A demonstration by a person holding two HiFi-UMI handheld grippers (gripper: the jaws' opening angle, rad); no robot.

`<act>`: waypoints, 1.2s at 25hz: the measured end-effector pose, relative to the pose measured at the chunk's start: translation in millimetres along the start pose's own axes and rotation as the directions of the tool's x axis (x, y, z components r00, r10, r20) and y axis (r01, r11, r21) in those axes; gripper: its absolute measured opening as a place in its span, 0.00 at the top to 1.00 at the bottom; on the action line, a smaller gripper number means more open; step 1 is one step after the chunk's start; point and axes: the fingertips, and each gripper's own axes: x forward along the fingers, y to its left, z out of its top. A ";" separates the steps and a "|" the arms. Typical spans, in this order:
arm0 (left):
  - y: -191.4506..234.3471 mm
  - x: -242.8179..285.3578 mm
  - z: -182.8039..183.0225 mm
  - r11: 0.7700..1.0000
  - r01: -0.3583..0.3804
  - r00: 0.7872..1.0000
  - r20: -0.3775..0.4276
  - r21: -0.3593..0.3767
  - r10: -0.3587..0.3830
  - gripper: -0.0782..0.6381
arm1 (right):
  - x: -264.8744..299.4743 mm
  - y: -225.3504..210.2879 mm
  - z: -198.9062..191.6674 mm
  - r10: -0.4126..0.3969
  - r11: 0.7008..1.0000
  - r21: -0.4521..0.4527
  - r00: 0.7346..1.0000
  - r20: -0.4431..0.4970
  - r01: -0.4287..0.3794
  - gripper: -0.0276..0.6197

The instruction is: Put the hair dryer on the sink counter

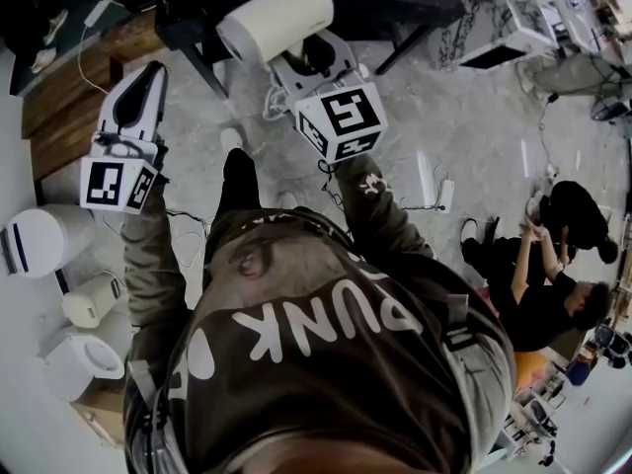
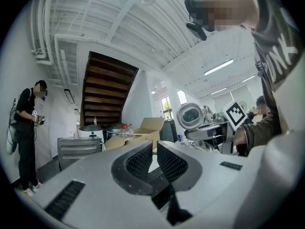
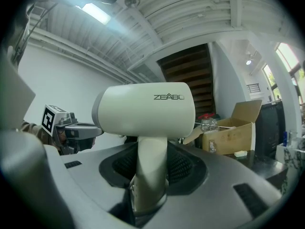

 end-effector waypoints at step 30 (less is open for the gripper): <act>288.2 225.3 -157.4 0.986 0.124 0.989 -0.071 -0.113 -0.132 0.85 | 363.8 -131.2 -121.6 -0.118 0.981 0.096 0.917 -0.380 0.166 0.72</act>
